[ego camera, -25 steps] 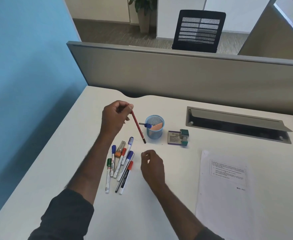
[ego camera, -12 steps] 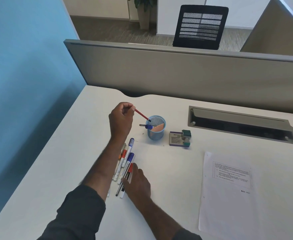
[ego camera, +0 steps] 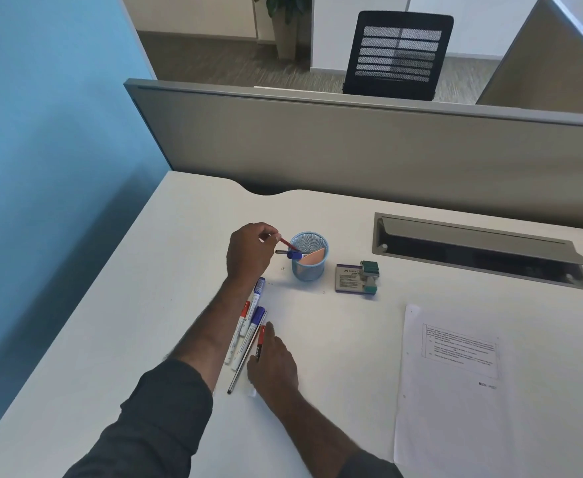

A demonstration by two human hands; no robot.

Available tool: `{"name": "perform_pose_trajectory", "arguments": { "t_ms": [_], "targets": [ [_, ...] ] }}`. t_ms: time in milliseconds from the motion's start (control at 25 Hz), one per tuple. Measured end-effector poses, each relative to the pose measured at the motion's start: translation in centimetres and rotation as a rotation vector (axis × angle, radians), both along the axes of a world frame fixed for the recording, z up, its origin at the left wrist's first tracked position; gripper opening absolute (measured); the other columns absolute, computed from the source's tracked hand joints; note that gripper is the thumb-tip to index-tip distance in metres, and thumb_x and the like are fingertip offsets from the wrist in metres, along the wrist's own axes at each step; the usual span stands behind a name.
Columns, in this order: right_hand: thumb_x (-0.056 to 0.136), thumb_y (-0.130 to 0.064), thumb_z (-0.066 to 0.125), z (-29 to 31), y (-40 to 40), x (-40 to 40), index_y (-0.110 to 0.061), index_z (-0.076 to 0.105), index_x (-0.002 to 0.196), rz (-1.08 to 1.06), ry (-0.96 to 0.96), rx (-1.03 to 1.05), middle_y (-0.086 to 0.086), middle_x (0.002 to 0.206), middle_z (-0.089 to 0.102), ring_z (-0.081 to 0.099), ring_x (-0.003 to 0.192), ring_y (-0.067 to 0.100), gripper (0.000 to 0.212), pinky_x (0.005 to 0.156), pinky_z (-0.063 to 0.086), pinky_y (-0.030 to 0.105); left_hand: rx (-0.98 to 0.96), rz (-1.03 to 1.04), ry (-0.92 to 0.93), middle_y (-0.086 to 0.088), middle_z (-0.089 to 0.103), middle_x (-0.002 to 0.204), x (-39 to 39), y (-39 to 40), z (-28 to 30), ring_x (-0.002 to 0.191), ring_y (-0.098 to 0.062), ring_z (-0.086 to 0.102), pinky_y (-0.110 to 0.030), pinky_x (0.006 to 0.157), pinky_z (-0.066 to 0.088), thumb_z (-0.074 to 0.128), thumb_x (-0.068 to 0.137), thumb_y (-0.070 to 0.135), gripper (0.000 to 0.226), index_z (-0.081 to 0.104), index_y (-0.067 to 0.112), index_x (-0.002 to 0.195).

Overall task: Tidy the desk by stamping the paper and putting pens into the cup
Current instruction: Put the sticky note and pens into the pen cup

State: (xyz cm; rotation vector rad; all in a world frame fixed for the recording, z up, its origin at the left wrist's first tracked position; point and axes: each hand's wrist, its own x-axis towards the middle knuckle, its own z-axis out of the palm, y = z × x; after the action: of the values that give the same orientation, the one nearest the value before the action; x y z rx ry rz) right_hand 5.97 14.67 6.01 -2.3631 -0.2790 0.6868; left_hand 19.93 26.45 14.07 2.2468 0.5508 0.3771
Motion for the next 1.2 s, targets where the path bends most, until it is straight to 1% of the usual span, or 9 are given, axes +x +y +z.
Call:
{"name": "perform_pose_trajectory", "arguments": {
  "t_ms": [80,280,400,480,600,800,880,1000,1200],
  "targets": [
    [0.091,-0.022,0.051,0.2,0.0,0.1,-0.017,0.02,0.151,-0.018,0.032,-0.011,0.005,0.128,0.055,0.058,0.114,0.024,0.067,0.097,0.045,0.034,0.014,-0.007,0.048,0.0,0.076,0.094,-0.2,0.0,-0.2,0.084,-0.015,0.066,-0.033,0.078,0.057,0.072,0.089,0.026,0.012,0.078,0.017,0.095],
    [0.086,-0.024,0.051,0.1,-0.3,0.0,-0.017,0.033,0.139,-0.086,0.07,-0.004,0.004,0.118,0.059,0.061,0.106,0.023,0.057,0.091,0.049,0.032,0.015,-0.016,0.078,0.001,0.075,0.092,-0.6,-0.2,-0.1,0.083,-0.015,0.066,-0.033,0.077,0.056,0.071,0.091,0.025,0.01,0.077,0.018,0.094],
    [0.083,-0.024,0.052,0.1,-0.9,0.2,-0.019,0.048,0.116,-0.117,0.032,0.019,0.001,0.105,0.061,0.061,0.099,0.02,0.033,0.089,0.052,0.034,0.018,-0.022,0.107,0.0,0.075,0.092,-0.6,-0.2,0.1,0.081,-0.015,0.066,-0.032,0.077,0.057,0.07,0.092,0.027,0.012,0.077,0.019,0.095],
    [0.084,-0.024,0.054,0.6,-1.4,0.6,-0.018,0.053,0.108,-0.113,0.026,0.051,0.0,0.103,0.062,0.059,0.096,0.017,0.025,0.085,0.049,0.028,0.023,-0.039,0.13,0.0,0.076,0.093,-0.6,-0.1,0.3,0.082,-0.016,0.067,-0.033,0.078,0.058,0.068,0.093,0.029,0.014,0.078,0.019,0.096],
    [0.084,-0.028,0.058,1.8,-2.1,1.5,-0.02,0.058,0.11,-0.147,0.002,0.117,-0.002,0.101,0.063,0.058,0.092,0.014,0.027,0.083,0.049,0.026,0.019,-0.038,0.145,-0.001,0.077,0.096,-0.8,-0.1,0.7,0.085,-0.018,0.069,-0.031,0.079,0.056,0.065,0.095,0.03,0.019,0.078,0.017,0.1],
    [0.084,-0.031,0.062,5.3,-3.4,3.9,-0.026,0.059,0.117,-0.191,-0.121,0.229,-0.01,0.098,0.065,0.061,0.089,0.009,0.034,0.078,0.048,0.024,0.025,-0.013,0.03,0.001,0.075,0.098,-2.6,-0.5,2.7,0.086,-0.013,0.066,-0.021,0.073,0.047,0.062,0.097,0.032,0.023,0.075,0.015,0.102],
    [0.084,-0.033,0.062,7.2,-4.0,5.2,-0.031,0.059,0.118,-0.205,-0.154,0.272,-0.014,0.094,0.067,0.064,0.078,0.006,0.034,0.073,0.049,0.025,-0.018,-0.041,-0.004,0.005,0.073,0.096,-3.5,-1.0,4.1,0.085,-0.01,0.065,-0.017,0.071,0.046,0.063,0.097,0.034,0.023,0.074,0.016,0.103],
    [0.086,-0.032,0.064,9.9,-4.7,7.0,-0.034,0.059,0.119,-0.197,-0.233,0.309,-0.014,0.093,0.067,0.064,0.064,0.004,0.033,0.068,0.053,0.027,-0.126,-0.159,0.002,0.011,0.073,0.088,-4.3,-1.7,5.8,0.081,-0.009,0.068,-0.02,0.07,0.052,0.066,0.094,0.039,0.022,0.075,0.02,0.1],
    [0.088,-0.035,0.062,12.3,-5.5,9.1,-0.034,0.06,0.118,-0.148,-0.432,0.286,-0.015,0.094,0.067,0.061,0.076,0.005,0.03,0.062,0.052,0.024,-0.2,-0.302,-0.042,0.009,0.076,0.084,-4.6,-2.2,7.5,0.075,-0.006,0.07,-0.015,0.067,0.052,0.076,0.087,0.032,0.018,0.077,0.018,0.097]
  ]
}}
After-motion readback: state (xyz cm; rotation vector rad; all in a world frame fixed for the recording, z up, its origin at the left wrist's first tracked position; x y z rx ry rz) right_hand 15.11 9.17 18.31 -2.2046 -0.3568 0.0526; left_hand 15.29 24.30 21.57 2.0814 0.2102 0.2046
